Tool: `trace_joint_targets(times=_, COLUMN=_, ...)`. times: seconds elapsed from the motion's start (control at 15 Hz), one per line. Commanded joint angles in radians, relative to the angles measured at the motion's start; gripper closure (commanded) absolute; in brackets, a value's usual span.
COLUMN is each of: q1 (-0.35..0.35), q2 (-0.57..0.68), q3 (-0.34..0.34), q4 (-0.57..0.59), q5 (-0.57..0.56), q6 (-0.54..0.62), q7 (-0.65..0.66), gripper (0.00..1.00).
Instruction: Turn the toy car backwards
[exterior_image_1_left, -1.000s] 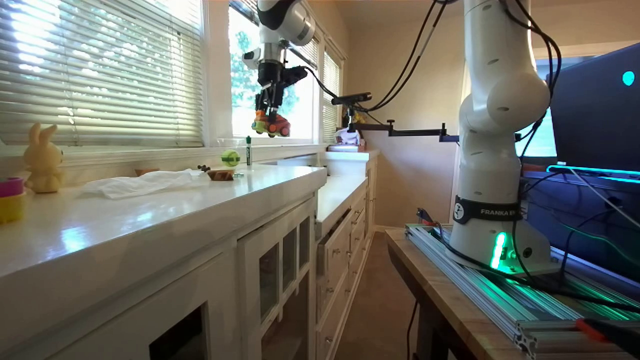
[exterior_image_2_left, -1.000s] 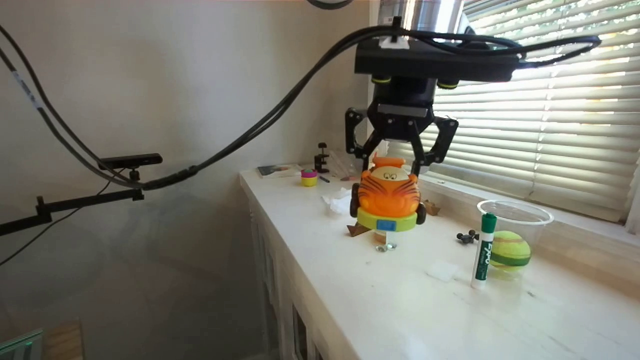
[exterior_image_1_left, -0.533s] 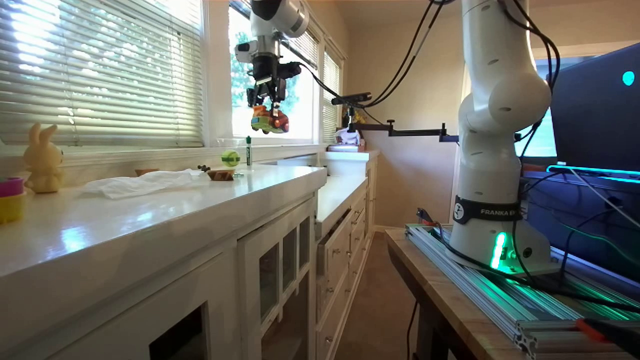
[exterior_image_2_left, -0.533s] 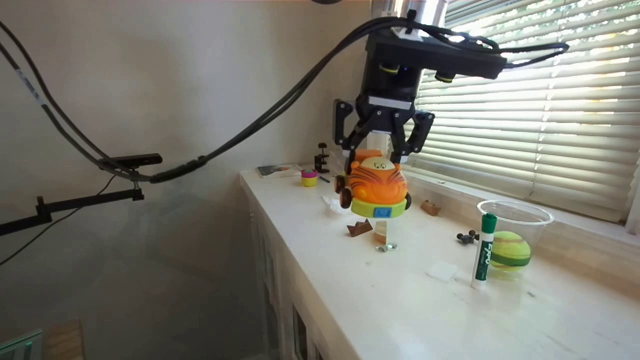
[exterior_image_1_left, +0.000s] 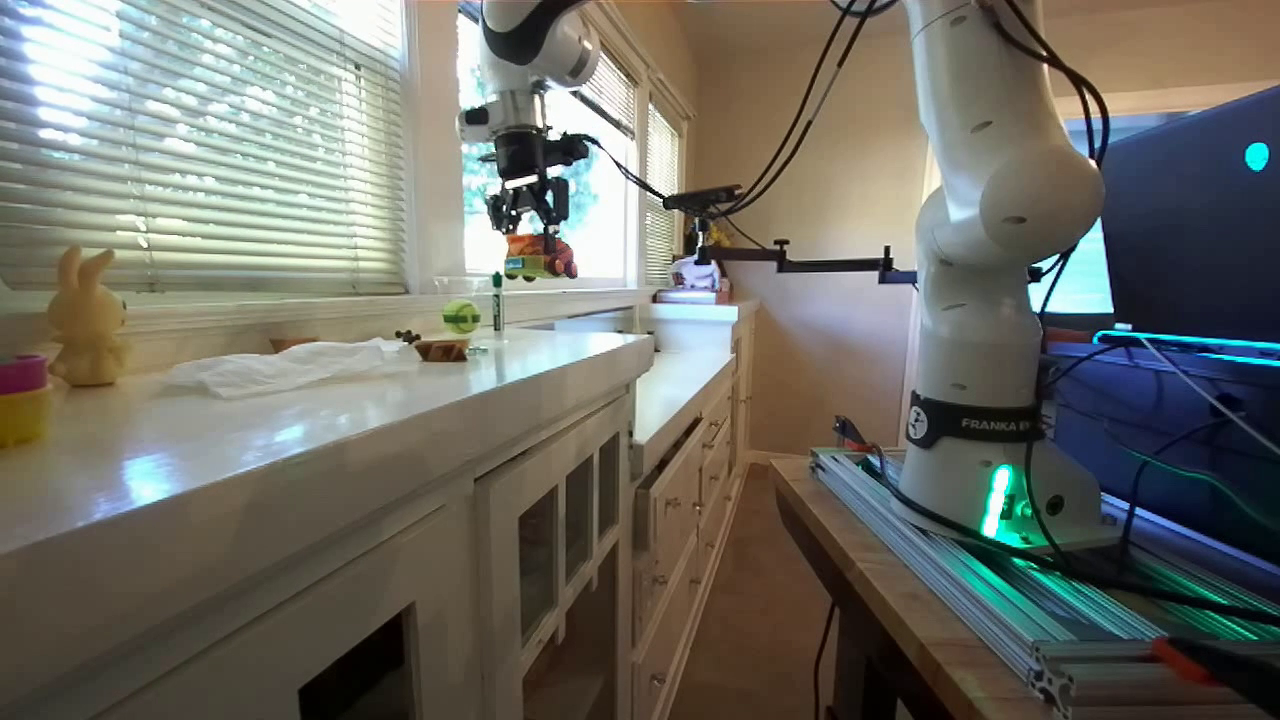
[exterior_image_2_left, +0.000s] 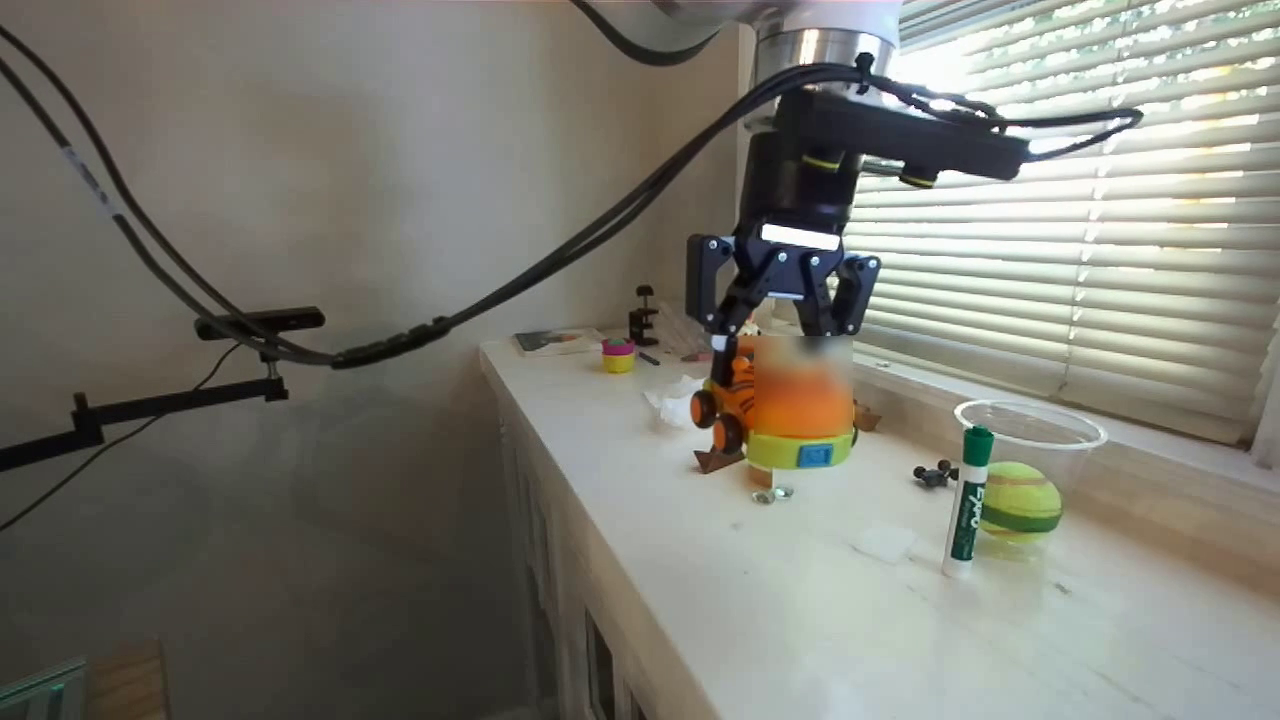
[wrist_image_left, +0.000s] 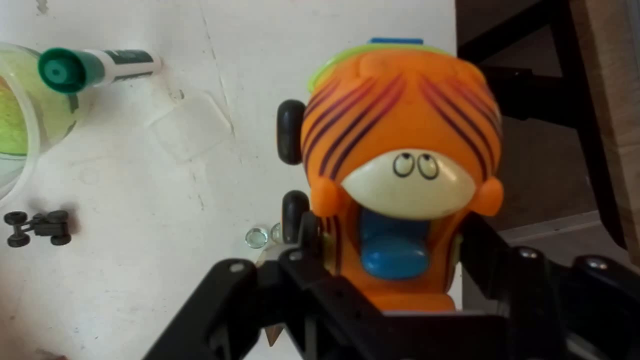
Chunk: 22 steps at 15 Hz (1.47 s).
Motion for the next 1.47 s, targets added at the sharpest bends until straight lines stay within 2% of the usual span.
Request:
trace_joint_targets(times=0.0, q1=-0.007, q2=0.01, q3=0.011, q4=-0.01, q5=0.001, q6=0.103, q7=-0.045, gripper=0.55)
trace_joint_targets(times=0.2, q1=-0.011, q2=0.011, q3=0.017, q4=-0.056, q5=0.026, q6=0.227, q7=-0.062, gripper=0.55)
trace_joint_targets(times=0.47, q1=-0.016, q2=0.007, q3=0.026, q4=-0.094, q5=0.061, q6=0.28, q7=-0.082, gripper=0.55)
trace_joint_targets(times=0.93, q1=-0.029, q2=-0.012, q3=0.029, q4=-0.135, q5=0.132, q6=0.23, q7=-0.226, gripper=0.55)
trace_joint_targets(times=1.4, q1=-0.016, q2=-0.035, q3=0.016, q4=-0.155, q5=0.08, q6=0.205, q7=-0.18, gripper=0.55)
